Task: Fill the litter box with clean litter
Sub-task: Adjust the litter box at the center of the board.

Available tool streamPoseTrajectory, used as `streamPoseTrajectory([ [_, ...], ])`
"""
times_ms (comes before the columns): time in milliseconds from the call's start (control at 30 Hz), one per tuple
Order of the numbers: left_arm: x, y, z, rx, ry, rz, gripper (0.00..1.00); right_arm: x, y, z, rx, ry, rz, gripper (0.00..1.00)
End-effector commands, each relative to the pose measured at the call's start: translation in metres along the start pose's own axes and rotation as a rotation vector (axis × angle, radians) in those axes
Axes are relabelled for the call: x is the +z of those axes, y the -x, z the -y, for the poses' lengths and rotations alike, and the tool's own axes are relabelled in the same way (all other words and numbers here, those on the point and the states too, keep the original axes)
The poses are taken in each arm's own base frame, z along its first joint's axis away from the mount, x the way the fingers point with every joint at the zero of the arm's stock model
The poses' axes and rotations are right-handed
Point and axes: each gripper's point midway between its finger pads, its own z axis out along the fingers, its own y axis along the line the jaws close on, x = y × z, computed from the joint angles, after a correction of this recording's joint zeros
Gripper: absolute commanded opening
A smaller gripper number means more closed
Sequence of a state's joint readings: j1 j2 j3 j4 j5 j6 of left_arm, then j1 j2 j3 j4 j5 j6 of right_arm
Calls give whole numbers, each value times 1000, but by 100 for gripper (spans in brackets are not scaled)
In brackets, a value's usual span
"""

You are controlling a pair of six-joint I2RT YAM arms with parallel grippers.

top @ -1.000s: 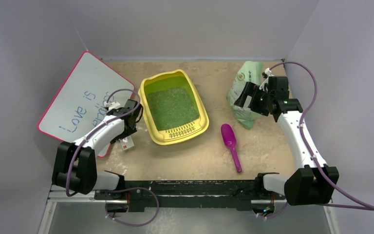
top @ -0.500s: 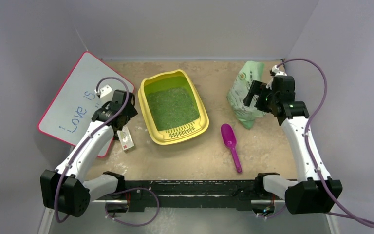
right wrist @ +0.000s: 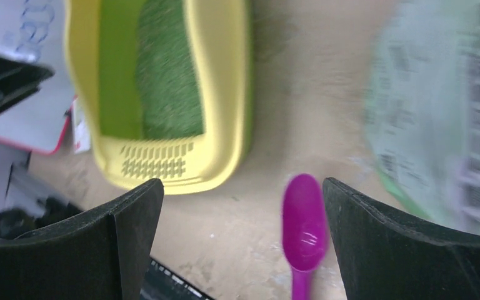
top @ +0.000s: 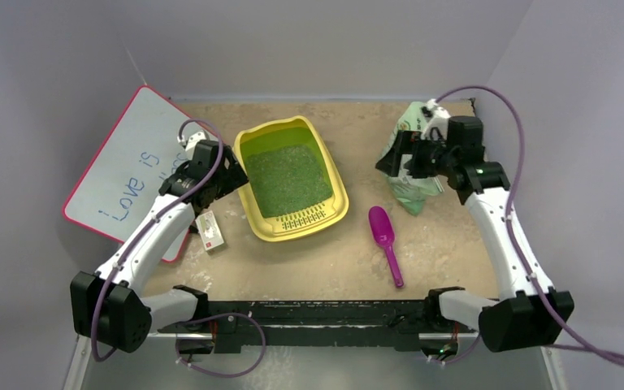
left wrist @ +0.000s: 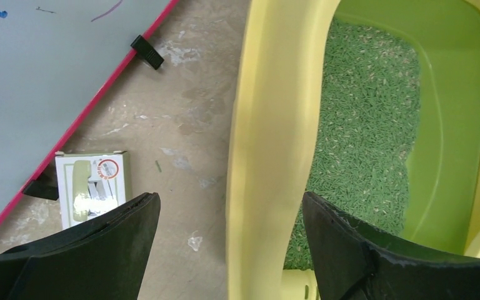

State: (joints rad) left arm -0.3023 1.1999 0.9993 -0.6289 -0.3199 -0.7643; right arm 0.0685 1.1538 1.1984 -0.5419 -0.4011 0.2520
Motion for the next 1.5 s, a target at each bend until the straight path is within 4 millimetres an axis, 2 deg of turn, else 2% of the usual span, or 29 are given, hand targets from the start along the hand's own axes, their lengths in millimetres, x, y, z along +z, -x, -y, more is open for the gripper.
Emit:
streamPoseTrajectory([
  [0,-20,28,20,-45,-107,102,84,22,-13,-74,-128,269,-94,99],
  [67,-27,34,16,-49,-104,133,85,43,-27,-78,-131,230,-150,99],
  [167,-37,40,9,-49,-86,163,85,76,-42,-71,-71,188,-201,99],
  [300,-46,43,-2,-57,-62,200,86,113,-49,-67,-75,177,-233,99],
  [533,-38,36,-1,-61,-65,177,87,166,-50,-63,-85,199,-304,99],
  [667,-35,35,5,-70,-82,163,87,183,-55,-69,-77,243,-345,99],
  [1000,-36,33,2,-68,-78,165,87,179,-94,-97,-33,420,-435,99],
  [1200,-37,35,5,-66,-87,165,87,167,-116,-106,-10,440,-462,99],
  [1467,-42,40,1,-60,-74,184,87,142,-141,-137,-59,494,-488,99],
])
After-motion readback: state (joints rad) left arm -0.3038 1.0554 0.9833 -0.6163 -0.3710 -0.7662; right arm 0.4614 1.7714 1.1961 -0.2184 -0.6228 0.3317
